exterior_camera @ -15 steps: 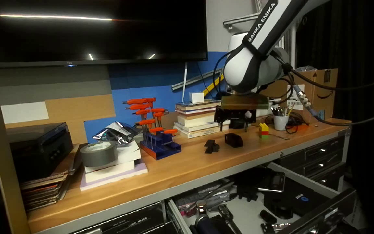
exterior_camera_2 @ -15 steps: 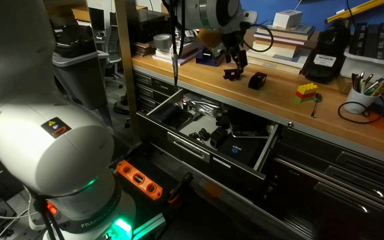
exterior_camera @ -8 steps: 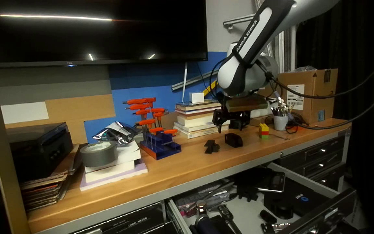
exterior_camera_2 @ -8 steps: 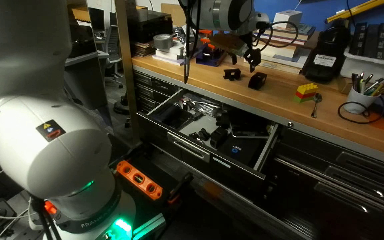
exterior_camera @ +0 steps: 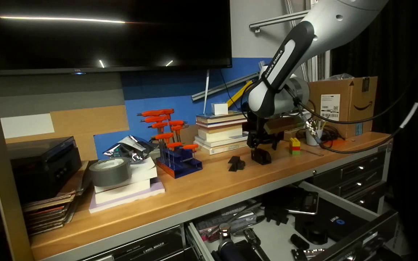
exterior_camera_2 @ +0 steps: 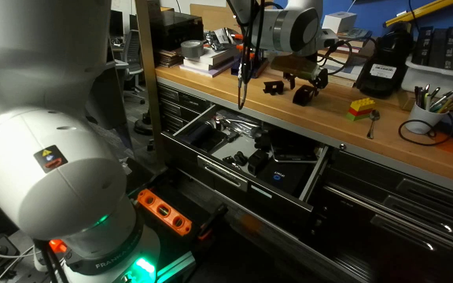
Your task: Put the three black objects in the open drawer then close the drawer
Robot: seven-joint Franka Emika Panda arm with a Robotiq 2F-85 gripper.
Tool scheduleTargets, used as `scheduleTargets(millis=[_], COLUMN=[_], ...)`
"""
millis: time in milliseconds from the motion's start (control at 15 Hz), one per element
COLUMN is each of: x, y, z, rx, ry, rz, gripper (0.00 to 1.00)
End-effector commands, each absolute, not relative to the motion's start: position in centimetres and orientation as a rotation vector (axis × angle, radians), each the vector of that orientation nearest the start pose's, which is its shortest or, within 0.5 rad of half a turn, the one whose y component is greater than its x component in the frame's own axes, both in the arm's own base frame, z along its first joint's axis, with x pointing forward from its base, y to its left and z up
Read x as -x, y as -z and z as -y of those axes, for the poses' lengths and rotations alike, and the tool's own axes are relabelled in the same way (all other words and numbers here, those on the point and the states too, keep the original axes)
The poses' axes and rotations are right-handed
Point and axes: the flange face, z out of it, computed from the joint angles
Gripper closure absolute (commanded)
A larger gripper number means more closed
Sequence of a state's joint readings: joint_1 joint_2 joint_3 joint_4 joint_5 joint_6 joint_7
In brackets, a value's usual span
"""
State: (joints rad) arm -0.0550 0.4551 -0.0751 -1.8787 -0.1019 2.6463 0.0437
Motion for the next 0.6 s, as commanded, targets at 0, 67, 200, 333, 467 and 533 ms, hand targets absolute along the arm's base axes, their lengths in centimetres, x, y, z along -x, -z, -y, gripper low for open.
scheduleTargets(millis=[0,67,200,333,467,533], x=[-68.1,-68.4,-68.7,-69.0,-68.9,-68.9], y=[-29.3,-28.9,-28.3,-28.0,-27.8,-27.8], z=[9.0,9.1,9.2,9.1,8.8,8.6], rx=[3.205,3.207,3.21,3.212,3.216,3.218], ry=[0.505,0.502,0.504,0.5,0.495,0.483], rz=[-0.076,-0.065,-0.047,-0.031,-0.018,-0.019], gripper=[0.0,0.0,0.26,0.42,0.59,0.65])
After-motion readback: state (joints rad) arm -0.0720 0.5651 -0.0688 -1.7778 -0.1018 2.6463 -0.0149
